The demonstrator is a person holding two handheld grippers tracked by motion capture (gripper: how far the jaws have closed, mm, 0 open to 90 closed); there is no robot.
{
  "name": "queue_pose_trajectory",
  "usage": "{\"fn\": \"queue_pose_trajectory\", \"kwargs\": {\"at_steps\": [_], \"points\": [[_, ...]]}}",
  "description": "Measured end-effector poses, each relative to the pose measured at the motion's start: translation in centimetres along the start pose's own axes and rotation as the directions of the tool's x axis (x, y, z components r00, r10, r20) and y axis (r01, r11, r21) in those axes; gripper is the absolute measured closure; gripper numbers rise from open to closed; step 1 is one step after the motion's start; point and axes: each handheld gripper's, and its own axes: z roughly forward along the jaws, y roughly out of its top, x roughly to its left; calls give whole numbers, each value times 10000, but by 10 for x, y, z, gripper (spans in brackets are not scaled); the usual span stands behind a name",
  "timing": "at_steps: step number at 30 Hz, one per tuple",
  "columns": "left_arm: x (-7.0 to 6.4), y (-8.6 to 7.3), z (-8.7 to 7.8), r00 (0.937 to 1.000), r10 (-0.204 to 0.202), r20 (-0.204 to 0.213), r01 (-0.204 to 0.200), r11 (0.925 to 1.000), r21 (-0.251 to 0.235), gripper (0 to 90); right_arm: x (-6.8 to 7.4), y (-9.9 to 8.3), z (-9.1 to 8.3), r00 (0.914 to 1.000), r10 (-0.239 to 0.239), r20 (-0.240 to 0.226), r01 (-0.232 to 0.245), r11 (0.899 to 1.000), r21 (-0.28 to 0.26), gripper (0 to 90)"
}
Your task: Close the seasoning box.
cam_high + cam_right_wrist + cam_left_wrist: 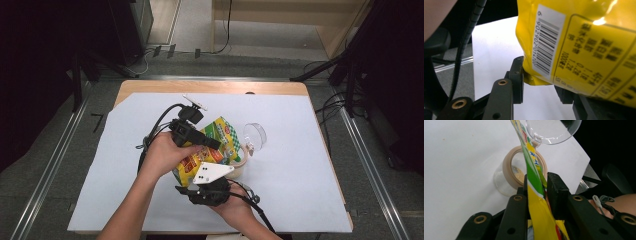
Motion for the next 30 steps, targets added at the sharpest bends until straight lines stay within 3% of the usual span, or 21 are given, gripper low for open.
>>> {"fn": "queue_pose_trajectory", "kwargs": {"at_steps": [2,6,13,20,26,30], "points": [[0,1,-1,9999,97,-100,-98,9999,-100,719,-1,1,-1,9998,197,-71,-197,9997,-119,649],[-1,2,-3,9999,119,9,-119,9997,-211,696,-3,3,-4,9980,628,-11,-628,9977,-253,650],[-1,5,-7,9998,200,70,-197,9991,-364,639,-6,7,-8,9915,1258,-344,-1275,9903,-549,649],[-2,14,-8,9996,255,-139,-256,9997,-50,723,-8,12,-8,9923,1192,-342,-1209,9913,-523,644],[-6,14,-11,9961,739,-475,-746,9971,-132,783,-6,14,-3,9962,778,-403,-792,9963,-335,596],[-10,13,-13,9951,725,-666,-748,9967,-320,799,-6,14,-1,9978,651,-160,-656,9972,-347,680]]}}
